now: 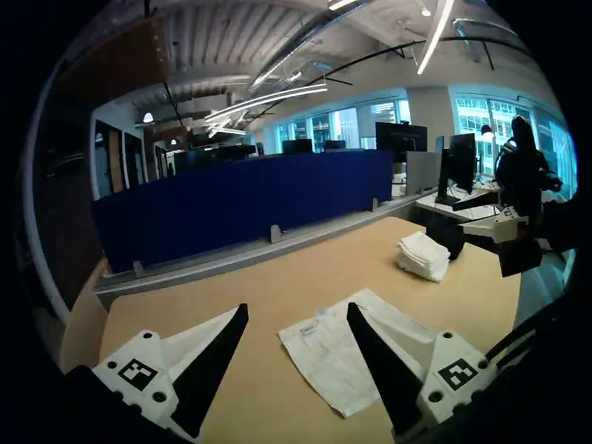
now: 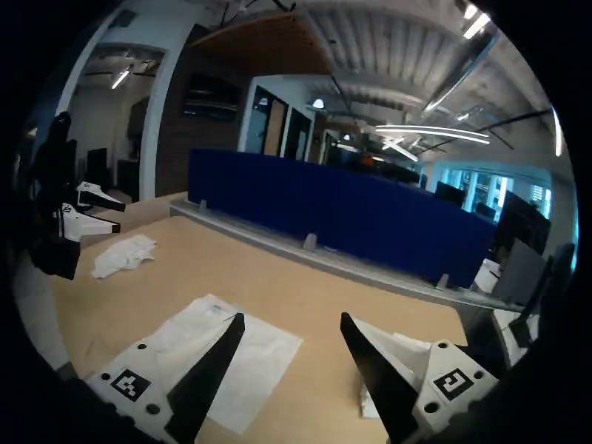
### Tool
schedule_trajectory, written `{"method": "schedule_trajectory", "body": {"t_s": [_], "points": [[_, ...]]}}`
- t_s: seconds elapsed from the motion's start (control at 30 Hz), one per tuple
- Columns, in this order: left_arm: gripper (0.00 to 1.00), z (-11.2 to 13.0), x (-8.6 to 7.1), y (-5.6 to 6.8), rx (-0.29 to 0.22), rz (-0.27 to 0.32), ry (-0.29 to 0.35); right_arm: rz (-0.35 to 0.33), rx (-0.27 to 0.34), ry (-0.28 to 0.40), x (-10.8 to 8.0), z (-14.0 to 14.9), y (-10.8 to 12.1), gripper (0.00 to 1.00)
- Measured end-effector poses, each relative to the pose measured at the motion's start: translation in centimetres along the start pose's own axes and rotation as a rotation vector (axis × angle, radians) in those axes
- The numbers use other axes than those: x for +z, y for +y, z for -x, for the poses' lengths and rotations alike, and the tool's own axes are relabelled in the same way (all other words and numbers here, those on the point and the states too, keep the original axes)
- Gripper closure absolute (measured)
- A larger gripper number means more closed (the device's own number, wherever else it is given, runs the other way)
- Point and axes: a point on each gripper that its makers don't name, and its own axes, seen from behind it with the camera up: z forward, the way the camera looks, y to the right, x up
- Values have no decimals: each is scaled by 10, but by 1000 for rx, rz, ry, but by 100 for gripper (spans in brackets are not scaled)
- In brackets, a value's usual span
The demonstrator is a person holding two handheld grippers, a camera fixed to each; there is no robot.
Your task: Fold towel
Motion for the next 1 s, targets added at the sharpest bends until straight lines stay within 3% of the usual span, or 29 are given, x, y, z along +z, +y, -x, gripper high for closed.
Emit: {"method": "schedule_trajectory", "body": {"t_s": [0.33,1.0], "points": [[1,39,10,16,25,66,-89,-75,-22,-74,12,27,-16,0],[1,157,23,55,60,164,-286,-171,-15,-238,33,143,-47,0]]}}
